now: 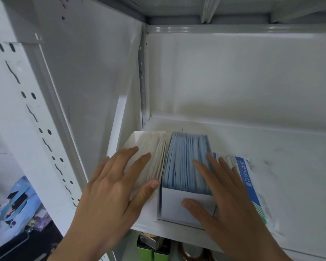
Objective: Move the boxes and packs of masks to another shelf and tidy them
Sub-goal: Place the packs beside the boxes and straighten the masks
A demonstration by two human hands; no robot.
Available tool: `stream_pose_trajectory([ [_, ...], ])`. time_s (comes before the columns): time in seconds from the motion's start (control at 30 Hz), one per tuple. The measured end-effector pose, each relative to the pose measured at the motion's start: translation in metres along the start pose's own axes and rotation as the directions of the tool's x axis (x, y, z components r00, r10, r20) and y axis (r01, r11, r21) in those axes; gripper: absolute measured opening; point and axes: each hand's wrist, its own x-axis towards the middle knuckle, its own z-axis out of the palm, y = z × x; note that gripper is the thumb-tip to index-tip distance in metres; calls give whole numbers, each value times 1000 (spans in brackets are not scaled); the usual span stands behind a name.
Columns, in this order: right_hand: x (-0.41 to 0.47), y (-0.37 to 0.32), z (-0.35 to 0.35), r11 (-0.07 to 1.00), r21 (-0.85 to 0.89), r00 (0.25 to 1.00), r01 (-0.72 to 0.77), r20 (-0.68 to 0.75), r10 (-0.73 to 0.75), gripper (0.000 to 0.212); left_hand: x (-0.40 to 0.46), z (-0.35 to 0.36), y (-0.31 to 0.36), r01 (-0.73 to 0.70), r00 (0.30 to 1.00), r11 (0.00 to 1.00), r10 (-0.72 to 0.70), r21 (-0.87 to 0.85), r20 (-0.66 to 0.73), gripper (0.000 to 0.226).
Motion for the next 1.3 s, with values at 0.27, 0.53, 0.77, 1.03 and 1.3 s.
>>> stream_pose_trajectory([
  [0.27,-2,1,-4,984,177,999,-31,-31,37,100,-2,3,-4,50,994,994,-58,-95,-88,67],
  [0.53,2,3,0,975,198,992,-101,96,83,100,5,22,-23,181,975,943,-210,-280,-78,79],
  [0.77,4,3,10,985,153,996,-81,44,75,94,17,24,-36,106,988,922,-140,-372,-65,78],
  [1.03,1,1,5,985,161,998,-68,27,65,99,24,18,-35,100,994,956,-110,-277,-20,78],
  [1.3,-23,45,-37,918,332,928,-218,-222,301,46,8,12,5,-284,946,956,268,-67,-185,64],
])
